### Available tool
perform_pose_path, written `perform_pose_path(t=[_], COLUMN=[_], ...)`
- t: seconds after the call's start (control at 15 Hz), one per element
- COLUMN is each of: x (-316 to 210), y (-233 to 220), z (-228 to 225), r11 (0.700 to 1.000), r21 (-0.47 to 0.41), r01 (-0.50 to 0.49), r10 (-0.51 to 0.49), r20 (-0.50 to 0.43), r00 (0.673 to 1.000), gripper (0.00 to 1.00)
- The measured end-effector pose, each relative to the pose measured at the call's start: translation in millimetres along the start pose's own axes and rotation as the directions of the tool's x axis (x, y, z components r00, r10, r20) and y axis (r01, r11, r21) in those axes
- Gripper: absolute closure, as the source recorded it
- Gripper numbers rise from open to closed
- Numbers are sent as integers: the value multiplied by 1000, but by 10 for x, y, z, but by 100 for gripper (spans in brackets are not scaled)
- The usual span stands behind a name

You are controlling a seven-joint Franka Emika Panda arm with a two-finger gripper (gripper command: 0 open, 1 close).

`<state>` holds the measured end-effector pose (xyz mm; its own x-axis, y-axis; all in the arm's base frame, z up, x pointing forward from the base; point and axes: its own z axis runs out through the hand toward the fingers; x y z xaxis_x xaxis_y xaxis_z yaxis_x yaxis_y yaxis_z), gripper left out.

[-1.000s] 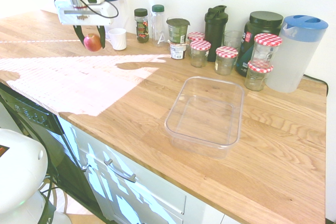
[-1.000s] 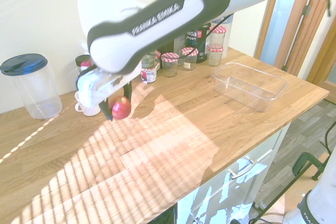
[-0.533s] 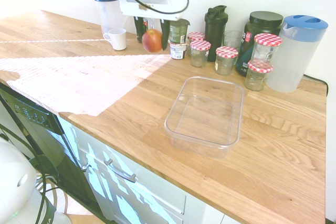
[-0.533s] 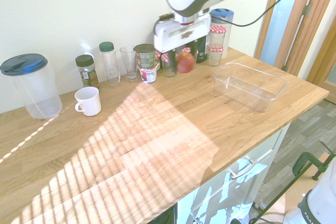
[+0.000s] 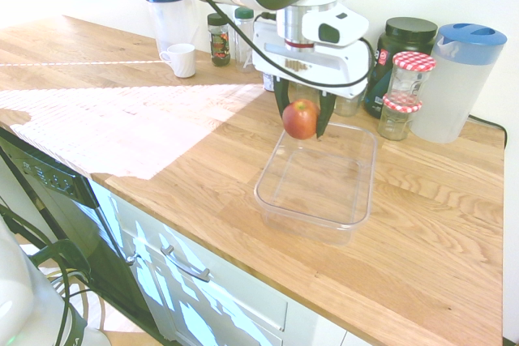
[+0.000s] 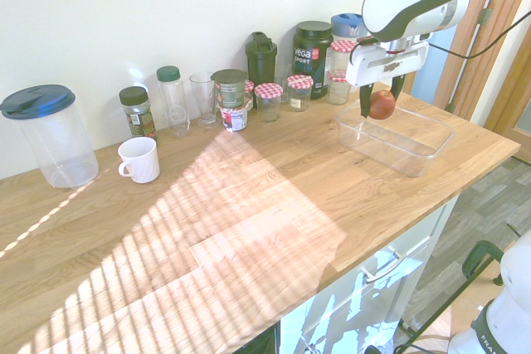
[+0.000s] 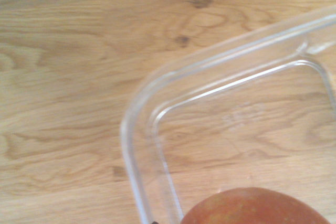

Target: Put the apple into the container

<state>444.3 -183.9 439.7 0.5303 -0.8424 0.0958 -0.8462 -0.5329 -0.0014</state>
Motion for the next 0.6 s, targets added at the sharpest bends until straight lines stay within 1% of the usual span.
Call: perform_pose_path(t=[0.27,0.6], x=[243,210], y=[267,269], z=[329,741], r11=[1000,999], r21=[-22,-29], r01=[-9,22], r10=[9,-21], r20=[26,34], r00=[1000,999], gripper=[100,100])
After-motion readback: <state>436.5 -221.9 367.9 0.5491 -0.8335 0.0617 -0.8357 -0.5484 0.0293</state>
